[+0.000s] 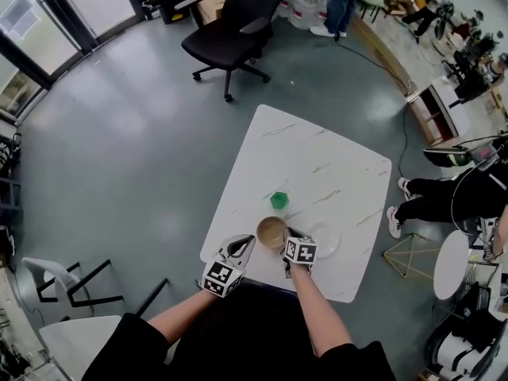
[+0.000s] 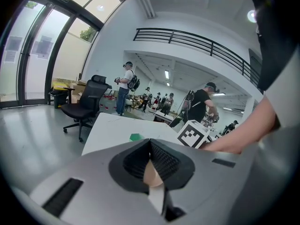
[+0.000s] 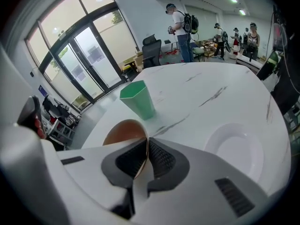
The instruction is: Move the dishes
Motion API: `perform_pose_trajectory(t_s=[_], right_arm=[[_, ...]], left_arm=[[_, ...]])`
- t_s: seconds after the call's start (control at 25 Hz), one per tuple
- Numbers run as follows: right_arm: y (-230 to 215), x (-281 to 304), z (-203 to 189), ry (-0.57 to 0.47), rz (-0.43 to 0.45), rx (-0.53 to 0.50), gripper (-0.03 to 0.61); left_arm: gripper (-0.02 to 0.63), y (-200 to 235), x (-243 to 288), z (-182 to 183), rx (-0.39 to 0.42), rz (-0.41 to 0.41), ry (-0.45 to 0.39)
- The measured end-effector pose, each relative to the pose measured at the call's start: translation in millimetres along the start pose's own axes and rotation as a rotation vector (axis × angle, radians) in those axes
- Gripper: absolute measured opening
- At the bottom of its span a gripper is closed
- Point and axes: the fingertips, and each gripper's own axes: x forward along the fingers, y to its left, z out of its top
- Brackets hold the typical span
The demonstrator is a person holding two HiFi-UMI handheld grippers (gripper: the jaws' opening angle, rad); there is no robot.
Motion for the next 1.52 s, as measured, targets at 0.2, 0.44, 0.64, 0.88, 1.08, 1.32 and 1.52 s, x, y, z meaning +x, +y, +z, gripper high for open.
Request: perform_pose_trajectory(t_s=[0.2,0.44,0.64,0.88,1.08,1.32,1.52], right_arm=[[1,6,-7,0.001,-0.018,0.038,0.031],[-1,-3,-8,-0.039,-0.047,0.039,0.032],[-7,-18,-6,-0.074,-0.055,0.025,0.037],[-30,-48,4,-0.125,-0.065,0.051,0.038],[-63,-72,-2,-0.126,-0.067,0.043,0.035],[-113,-98,-9,-0.138,-0.111,0.067,0.034],[-149,-103,-18,-0.090,-0.093,0.055,0.037]], left_arm=[[0.015,8,-9,-3,-0.020,-0.010,0.010],[0.015,4,-11,-9,-0.022,-0.028,0.018],[0.015,-5,-2,-11,-0.002,-0.040,0.031],[0.015,-31,19,-9,0.005,-0.088,0.033],[0.015,-67,45,-6,-0.005,-0.141,0.037],[0.015,-104,84,-21,-0.022,-0.177,0.138],[0.015,-125,115,-31,-0.068,-0.168,0.206]])
